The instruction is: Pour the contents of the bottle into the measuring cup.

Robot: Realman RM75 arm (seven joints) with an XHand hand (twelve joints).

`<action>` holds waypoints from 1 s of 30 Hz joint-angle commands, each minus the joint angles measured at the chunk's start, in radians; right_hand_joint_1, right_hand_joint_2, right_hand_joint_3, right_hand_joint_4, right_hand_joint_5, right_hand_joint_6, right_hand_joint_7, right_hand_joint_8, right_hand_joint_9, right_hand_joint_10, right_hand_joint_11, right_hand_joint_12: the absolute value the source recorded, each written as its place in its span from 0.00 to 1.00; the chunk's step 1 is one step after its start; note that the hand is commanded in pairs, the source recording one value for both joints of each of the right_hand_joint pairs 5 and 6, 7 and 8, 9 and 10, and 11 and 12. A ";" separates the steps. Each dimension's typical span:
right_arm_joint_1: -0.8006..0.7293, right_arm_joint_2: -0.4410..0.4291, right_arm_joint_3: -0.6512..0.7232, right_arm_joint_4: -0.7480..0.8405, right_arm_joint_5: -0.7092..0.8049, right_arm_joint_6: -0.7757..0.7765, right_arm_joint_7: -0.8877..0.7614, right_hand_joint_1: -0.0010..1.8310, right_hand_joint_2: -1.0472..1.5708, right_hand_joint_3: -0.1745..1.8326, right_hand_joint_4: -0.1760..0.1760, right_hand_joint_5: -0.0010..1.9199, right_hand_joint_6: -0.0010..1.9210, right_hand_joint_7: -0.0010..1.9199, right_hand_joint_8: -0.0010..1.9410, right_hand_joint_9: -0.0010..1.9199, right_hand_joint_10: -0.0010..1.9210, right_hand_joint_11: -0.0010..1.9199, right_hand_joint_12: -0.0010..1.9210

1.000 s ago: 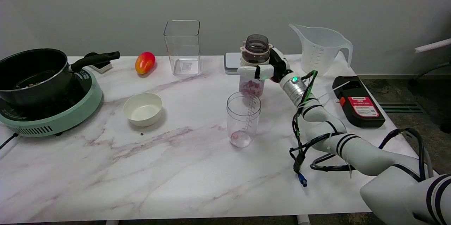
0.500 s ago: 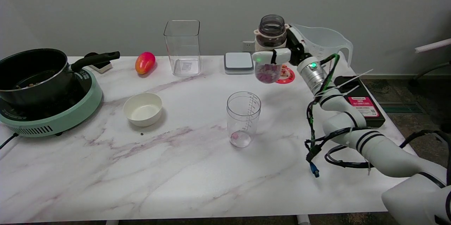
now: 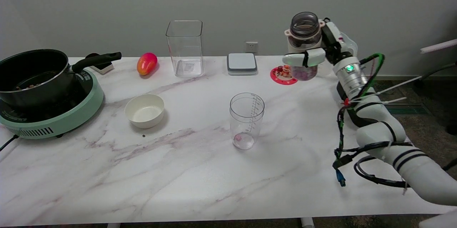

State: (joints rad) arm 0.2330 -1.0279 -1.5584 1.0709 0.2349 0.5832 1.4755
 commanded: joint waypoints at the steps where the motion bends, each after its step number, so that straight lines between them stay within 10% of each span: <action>1: -0.315 -0.003 0.289 0.266 0.011 0.095 -0.133 0.75 0.88 0.26 0.50 0.86 0.86 0.93 0.92 0.71 0.71 0.65 0.65; 30: -0.372 -0.015 0.085 0.350 -0.049 0.338 -0.877 0.77 0.87 0.27 0.50 0.85 0.85 0.92 0.91 0.70 0.70 0.64 0.64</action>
State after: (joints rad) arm -0.1013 -1.0426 -1.3678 1.3709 0.2421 0.7962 0.9620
